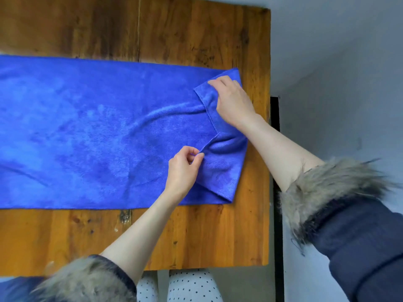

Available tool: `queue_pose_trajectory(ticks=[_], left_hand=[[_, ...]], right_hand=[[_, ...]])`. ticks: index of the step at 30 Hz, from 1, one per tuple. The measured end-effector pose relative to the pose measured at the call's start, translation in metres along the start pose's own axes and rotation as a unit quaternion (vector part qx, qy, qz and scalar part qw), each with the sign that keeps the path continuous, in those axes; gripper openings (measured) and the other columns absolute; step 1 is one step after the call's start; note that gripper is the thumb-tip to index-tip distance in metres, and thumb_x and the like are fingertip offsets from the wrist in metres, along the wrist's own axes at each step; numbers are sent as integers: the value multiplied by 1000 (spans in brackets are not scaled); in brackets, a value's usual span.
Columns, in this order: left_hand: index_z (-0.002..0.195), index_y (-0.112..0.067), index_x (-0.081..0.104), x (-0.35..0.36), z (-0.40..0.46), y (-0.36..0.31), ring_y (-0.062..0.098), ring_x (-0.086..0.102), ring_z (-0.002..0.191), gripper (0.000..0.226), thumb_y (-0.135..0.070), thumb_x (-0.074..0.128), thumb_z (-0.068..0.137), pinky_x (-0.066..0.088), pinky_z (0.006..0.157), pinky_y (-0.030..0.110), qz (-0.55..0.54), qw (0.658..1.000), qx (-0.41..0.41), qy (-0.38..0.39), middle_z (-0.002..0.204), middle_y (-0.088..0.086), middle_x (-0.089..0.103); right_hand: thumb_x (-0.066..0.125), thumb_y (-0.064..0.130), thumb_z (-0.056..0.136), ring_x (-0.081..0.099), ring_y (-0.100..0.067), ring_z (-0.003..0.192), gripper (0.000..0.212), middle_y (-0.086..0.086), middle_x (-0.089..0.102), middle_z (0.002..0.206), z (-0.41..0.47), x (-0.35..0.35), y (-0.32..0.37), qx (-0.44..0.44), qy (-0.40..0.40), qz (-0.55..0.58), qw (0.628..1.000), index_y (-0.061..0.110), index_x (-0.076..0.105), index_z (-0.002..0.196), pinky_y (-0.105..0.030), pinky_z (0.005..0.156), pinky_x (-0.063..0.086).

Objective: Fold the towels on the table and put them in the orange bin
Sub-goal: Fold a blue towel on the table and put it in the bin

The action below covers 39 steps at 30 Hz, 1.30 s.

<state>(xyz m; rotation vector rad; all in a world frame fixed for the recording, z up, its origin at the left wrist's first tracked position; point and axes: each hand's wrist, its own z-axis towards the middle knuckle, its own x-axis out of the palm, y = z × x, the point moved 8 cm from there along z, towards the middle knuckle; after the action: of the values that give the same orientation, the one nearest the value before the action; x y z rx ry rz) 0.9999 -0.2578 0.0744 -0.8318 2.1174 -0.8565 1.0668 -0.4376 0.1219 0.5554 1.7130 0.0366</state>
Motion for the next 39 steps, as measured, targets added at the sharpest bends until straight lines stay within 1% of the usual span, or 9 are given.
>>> queue_pose_trajectory(ticks=[5,7,9,14,18,22,26,32,39], left_hand=[[98,-18,60,12,-6,19,12,55,76,14,-21,65,85,41,66,12,61,994,-15,85,82,-1,63],[92,-17,60,11,-8,25,18,56,81,8,-21,63,86,44,70,22,100,990,-10,96,86,2,64],[81,-19,57,4,-9,27,16,54,76,10,-24,62,87,42,65,18,102,991,-7,91,75,-4,61],[76,-18,61,-17,-12,23,9,57,72,15,-28,65,86,44,68,19,30,986,4,165,76,-3,66],[73,-11,59,-50,-15,13,10,53,71,23,-31,67,80,37,70,24,-77,973,-8,217,74,0,61],[62,-20,50,-97,-23,-2,11,40,61,18,-27,62,74,28,57,21,-156,968,11,194,69,4,50],[61,-21,44,-151,-30,-6,19,31,67,24,-34,64,65,23,60,30,-183,967,32,174,68,8,38],[52,-23,32,-245,-36,17,10,24,50,28,-16,59,55,16,49,25,-321,943,14,90,55,-5,25],[53,-26,18,-351,-46,62,6,15,49,32,-5,42,60,10,49,26,-380,923,37,-43,54,-12,19]], right_hand=[[43,-2,89,40,-33,119,53,-11,40,138,24,15,9,-22,42,-115,992,11,35,140,-43,90,39],[48,3,90,42,-33,115,44,-13,45,129,29,16,13,-23,25,-156,987,10,42,133,-42,88,37],[50,7,89,44,-32,111,34,-13,49,122,30,14,15,-16,7,-173,985,9,50,123,-42,87,34],[46,13,92,43,-29,109,23,-9,57,110,23,5,32,-26,-24,-152,988,9,61,109,-40,86,30],[51,19,91,47,-24,107,16,-2,65,99,1,-26,54,-30,-81,-53,995,14,65,98,-34,84,26],[55,19,91,55,-22,91,15,-3,68,94,-12,-46,97,-65,-67,10,996,12,67,97,-32,86,33],[55,17,92,54,-21,88,16,-5,68,94,-7,-68,150,-72,-85,51,992,9,66,97,-31,91,35],[58,16,89,50,-14,76,12,-1,63,87,9,-78,241,-102,-61,140,983,9,65,94,-25,71,38],[58,16,87,50,-14,73,8,3,58,77,40,-51,348,-140,-39,177,973,11,65,87,-25,68,38]])
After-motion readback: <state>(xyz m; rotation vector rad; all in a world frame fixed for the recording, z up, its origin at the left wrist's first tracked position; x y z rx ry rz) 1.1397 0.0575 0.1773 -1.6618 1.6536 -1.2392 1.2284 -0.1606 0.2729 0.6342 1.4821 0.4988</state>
